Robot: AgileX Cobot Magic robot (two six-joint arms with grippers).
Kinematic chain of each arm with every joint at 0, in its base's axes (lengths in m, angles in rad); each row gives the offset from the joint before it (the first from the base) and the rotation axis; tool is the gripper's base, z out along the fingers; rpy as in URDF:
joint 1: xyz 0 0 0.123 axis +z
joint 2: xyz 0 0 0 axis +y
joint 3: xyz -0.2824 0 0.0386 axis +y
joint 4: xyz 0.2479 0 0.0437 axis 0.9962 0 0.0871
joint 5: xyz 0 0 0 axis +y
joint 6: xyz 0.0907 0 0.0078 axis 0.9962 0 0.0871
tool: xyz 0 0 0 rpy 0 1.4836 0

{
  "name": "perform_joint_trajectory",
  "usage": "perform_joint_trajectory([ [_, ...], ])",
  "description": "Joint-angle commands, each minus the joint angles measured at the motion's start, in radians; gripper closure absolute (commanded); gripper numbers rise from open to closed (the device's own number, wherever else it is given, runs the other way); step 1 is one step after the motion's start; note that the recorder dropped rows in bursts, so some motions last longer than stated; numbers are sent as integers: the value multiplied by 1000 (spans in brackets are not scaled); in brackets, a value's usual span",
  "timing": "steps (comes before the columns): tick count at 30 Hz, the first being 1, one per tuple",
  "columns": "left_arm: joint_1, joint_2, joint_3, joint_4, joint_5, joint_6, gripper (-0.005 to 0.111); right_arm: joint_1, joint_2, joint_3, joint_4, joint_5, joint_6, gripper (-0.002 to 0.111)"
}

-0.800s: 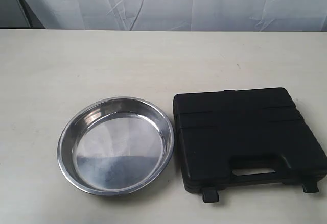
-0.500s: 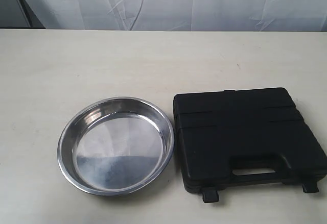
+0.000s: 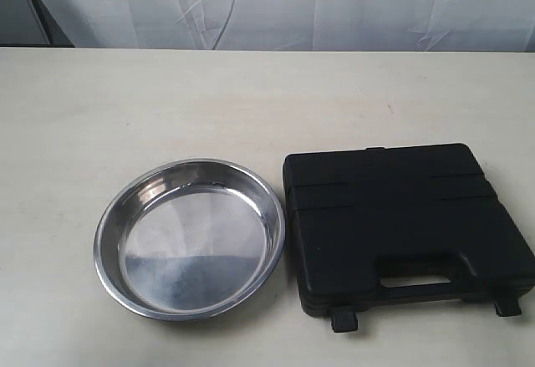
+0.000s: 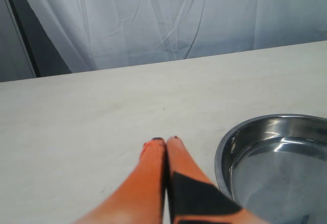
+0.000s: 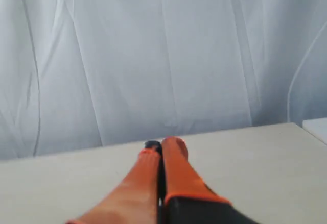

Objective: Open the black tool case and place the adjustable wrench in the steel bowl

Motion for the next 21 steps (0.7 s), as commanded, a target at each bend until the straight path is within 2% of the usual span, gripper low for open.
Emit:
perform_joint_trajectory([
  [1,-1,-3,-3,-7,2,-2,107,-5,-6,2,339,-144,152,109],
  [2,-1,-3,-3,-7,2,-2,107,-5,-6,-4,491,-93,267,109],
  [3,-1,-3,-3,-7,2,-2,107,-5,-6,-21,508,-23,275,109],
  [4,-1,-3,-3,-7,2,-2,107,-5,-6,-64,462,107,270,109],
  [5,-1,-3,-3,-7,2,-2,107,-5,-6,-84,446,156,255,109],
  [7,-1,-3,-3,-7,2,-2,107,-5,1,-180,408,335,113,109],
  [9,-1,-3,-3,-7,2,-2,107,-5,176,-363,378,593,-140,109],
  [10,-1,-3,-3,-7,2,-2,107,-5,244,-418,353,642,-204,109],
  [13,-1,-3,-3,-7,2,-2,107,3,609,-720,254,819,-432,109],
  [15,-1,-3,-3,-7,2,-2,107,47,809,-913,236,951,-540,109],
  [19,-1,-3,-3,-7,2,-2,107,149,1032,-1126,213,1032,-671,109],
  [21,-1,-3,-3,-9,0,-2,107,214,1126,-1210,196,1077,-766,106],
])
